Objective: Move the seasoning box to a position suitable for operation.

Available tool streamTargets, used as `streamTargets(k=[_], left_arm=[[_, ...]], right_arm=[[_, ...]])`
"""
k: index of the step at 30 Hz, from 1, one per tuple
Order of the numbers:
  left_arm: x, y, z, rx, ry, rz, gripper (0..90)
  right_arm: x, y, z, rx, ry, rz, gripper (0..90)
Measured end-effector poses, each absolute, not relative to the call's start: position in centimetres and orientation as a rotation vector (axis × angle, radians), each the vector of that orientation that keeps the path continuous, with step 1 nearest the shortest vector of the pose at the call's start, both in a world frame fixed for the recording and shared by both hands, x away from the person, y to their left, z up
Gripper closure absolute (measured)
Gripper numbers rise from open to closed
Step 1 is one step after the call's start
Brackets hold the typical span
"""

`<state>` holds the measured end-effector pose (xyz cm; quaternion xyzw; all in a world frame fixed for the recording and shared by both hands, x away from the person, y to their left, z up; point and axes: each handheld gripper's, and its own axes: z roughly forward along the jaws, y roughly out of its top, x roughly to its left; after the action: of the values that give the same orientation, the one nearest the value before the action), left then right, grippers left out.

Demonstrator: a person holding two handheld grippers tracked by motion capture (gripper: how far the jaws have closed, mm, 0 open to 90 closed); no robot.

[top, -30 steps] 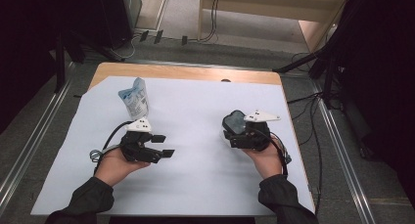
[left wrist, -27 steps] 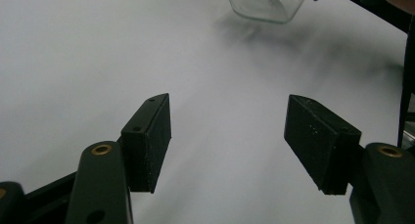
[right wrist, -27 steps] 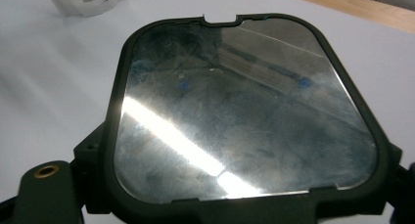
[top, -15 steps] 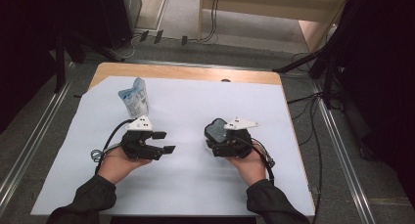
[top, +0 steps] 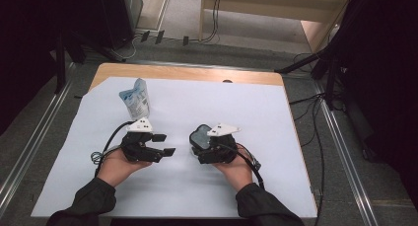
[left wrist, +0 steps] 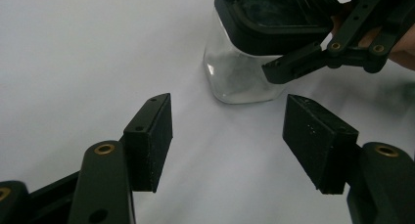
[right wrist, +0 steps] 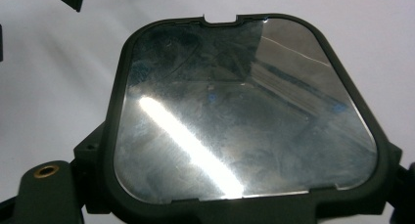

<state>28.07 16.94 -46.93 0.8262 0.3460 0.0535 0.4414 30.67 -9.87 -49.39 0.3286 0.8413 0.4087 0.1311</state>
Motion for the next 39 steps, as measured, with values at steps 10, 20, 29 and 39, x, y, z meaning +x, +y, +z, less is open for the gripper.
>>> streamTargets(k=[10,20,29,39], left_arm=[[27.9,17.2,-47.1,2.037,0.875,0.122,36.0],[28.2,17.2,-47.1,2.053,0.889,0.103,32.4],[28.3,17.0,-46.9,2.048,0.879,0.111,34.3],[28.9,16.5,-46.0,2.072,0.825,0.143,72.7]], right_arm=[[30.4,-8.6,-50.0,0.903,2.427,1.217,15.7],[30.2,-8.6,-49.1,0.923,2.456,1.220,0.0],[29.0,-9.5,-46.6,0.902,2.445,1.239,0.0],[26.7,-13.9,-45.2,0.895,2.368,1.323,37.6]])
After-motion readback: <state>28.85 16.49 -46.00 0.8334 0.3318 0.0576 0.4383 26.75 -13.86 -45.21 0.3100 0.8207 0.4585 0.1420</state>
